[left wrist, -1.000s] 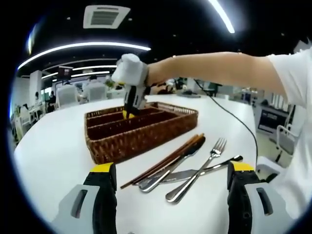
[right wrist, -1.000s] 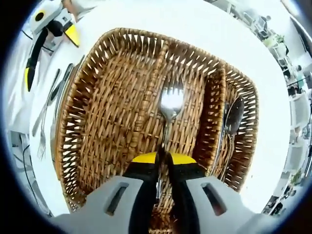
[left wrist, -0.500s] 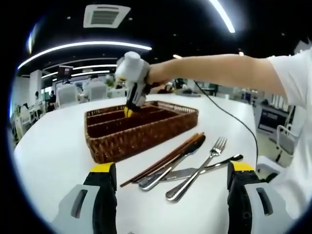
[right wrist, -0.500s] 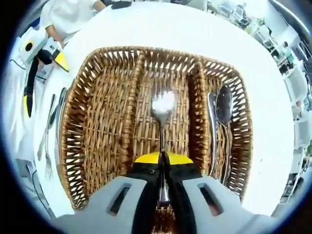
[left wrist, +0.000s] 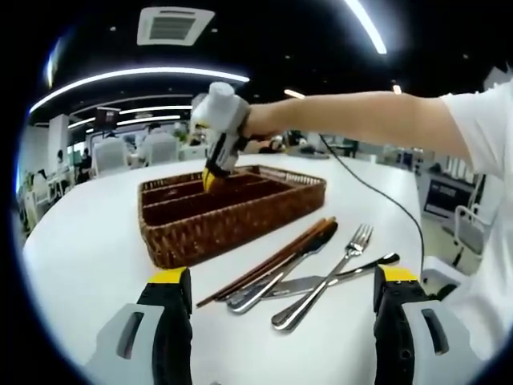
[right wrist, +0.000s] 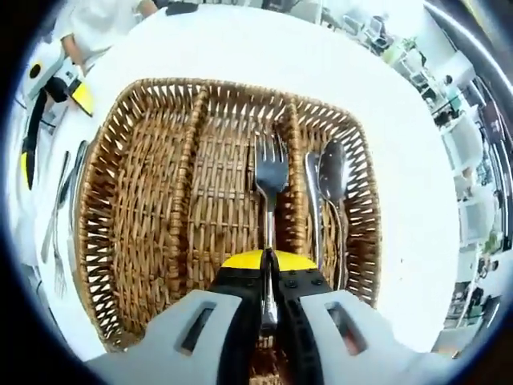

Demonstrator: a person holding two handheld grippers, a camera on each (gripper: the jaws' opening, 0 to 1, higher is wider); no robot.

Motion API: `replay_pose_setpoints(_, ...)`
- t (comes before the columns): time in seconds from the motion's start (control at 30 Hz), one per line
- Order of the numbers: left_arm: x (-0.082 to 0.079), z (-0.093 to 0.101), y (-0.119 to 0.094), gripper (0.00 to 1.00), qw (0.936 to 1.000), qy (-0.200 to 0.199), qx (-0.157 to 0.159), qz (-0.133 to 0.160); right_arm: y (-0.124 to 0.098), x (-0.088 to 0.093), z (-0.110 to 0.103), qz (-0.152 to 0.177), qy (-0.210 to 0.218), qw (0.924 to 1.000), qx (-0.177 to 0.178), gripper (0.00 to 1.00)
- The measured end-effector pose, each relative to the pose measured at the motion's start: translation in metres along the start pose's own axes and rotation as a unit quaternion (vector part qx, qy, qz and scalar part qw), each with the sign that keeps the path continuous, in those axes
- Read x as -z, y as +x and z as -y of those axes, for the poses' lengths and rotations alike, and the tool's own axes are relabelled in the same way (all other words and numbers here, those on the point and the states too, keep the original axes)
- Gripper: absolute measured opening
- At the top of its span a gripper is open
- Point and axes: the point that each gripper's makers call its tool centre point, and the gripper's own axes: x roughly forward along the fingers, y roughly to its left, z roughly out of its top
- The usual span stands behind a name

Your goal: Arrange the knives, forks, and spoons in their matching storage slots by inserting each utensil handle-first until every utensil is classified and aligned in the correct compartment

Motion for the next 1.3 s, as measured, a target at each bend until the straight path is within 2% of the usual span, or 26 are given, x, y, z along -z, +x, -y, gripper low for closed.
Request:
replay_pose_setpoints(0.13, -0.001, 0.001, 0.0, 0.95, 1.0, 0.001, 0.001, 0.001, 0.006, 0.003, -0.001, -0.02, -0.025, 0.9995, 0.006, 0.03)
replay_pose_setpoints(0.37, -0.002, 0.001, 0.0, 0.95, 1.0, 0.002, 0.0, 0.0, 0.013, 0.005, 0.007, -0.032, -0.033, 0.9988, 0.017, 0.03)
replay_pose_setpoints(0.5, -0.003, 0.0, 0.0, 0.95, 1.0, 0.003, 0.001, 0.001, 0.013, 0.002, 0.01, -0.036, -0.055, 0.9975, 0.023, 0.05)
replay_pose_setpoints(0.7, -0.002, 0.0, 0.0, 0.95, 1.0, 0.002, 0.001, 0.001, 0.011, -0.017, 0.014, -0.033, -0.126, 0.9894, 0.064, 0.08)
replay_pose_setpoints(0.73, -0.002, 0.0, 0.0, 0.95, 1.0, 0.002, 0.001, 0.001, 0.013, -0.018, 0.011, -0.035, -0.119, 0.9905, 0.059, 0.09)
replay_pose_setpoints(0.87, -0.002, 0.0, 0.0, 0.95, 1.0, 0.002, 0.001, 0.002, 0.018, -0.032, 0.002, -0.028, -0.141, 0.9879, 0.059, 0.1)
replay_pose_setpoints(1.03, -0.002, -0.001, -0.001, 0.95, 1.0, 0.001, 0.0, 0.002, 0.023, -0.04, 0.002, -0.037, -0.183, 0.9786, 0.088, 0.11)
replay_pose_setpoints(1.13, -0.001, -0.002, -0.002, 0.95, 1.0, 0.0, -0.001, 0.001, 0.025, -0.043, 0.003, -0.035, -0.186, 0.9768, 0.101, 0.14)
replay_pose_setpoints(1.3, 0.0, -0.003, -0.003, 0.95, 1.0, -0.001, -0.002, 0.002, 0.025, -0.05, 0.005, -0.022, -0.193, 0.9742, 0.115, 0.13)
